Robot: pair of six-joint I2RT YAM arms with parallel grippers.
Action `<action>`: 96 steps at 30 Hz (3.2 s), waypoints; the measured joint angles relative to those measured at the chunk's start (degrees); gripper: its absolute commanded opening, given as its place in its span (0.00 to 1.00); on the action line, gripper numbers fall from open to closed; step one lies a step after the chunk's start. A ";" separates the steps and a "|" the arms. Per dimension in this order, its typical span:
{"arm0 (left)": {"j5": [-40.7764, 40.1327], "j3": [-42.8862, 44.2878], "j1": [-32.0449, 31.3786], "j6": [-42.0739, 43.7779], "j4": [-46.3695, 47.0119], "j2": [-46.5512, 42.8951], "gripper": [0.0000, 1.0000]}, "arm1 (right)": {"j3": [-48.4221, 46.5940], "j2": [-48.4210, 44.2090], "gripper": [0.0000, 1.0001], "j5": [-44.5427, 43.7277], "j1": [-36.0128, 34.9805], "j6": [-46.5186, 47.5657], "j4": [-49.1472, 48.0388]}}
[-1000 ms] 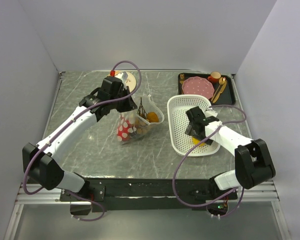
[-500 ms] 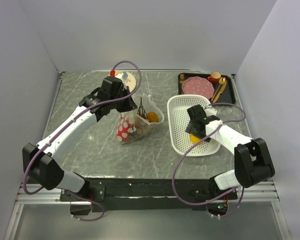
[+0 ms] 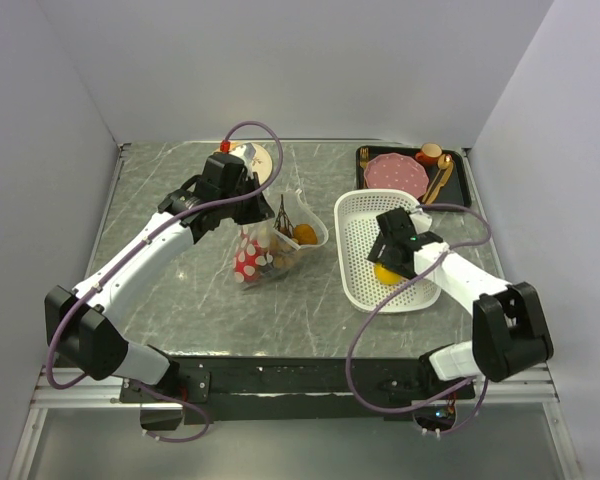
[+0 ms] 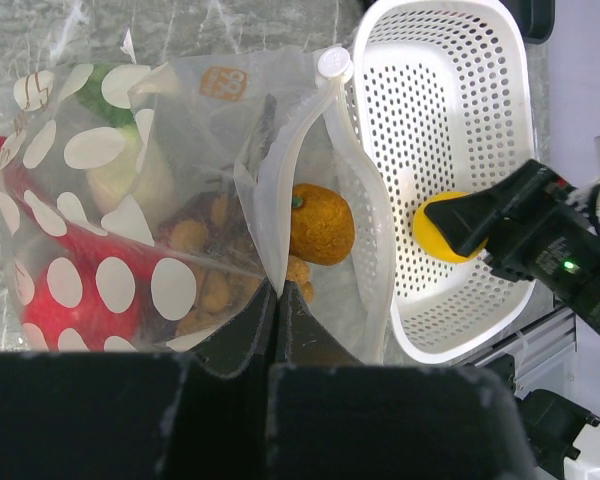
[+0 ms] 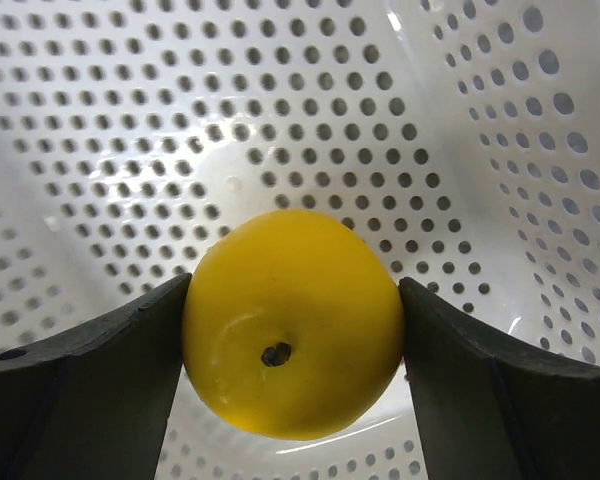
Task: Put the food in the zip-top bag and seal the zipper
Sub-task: Pick up the fake fruit from the bin, then place the fake fruit in the zipper food storage bag, then zip the zipper food storage bag at the center of the board.
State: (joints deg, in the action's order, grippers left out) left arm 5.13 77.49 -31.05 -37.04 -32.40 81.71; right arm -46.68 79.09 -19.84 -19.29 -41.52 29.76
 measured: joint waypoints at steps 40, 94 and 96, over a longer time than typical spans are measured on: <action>2.40 0.00 -0.13 0.15 -0.09 0.00 0.01 | -21.46 17.03 0.52 40.81 -15.91 -3.10 -28.52; 0.52 -0.02 -0.70 0.42 -2.54 -1.20 0.01 | -29.22 19.32 0.59 37.92 -9.40 14.64 -16.52; 0.63 -0.02 -0.70 0.42 -2.51 -1.20 0.01 | -28.89 19.19 0.59 38.29 -9.44 14.80 -16.81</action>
State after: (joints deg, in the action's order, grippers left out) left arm 5.76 77.47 -31.75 -36.62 -34.92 80.51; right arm -75.57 98.28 18.46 -28.73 -26.72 12.95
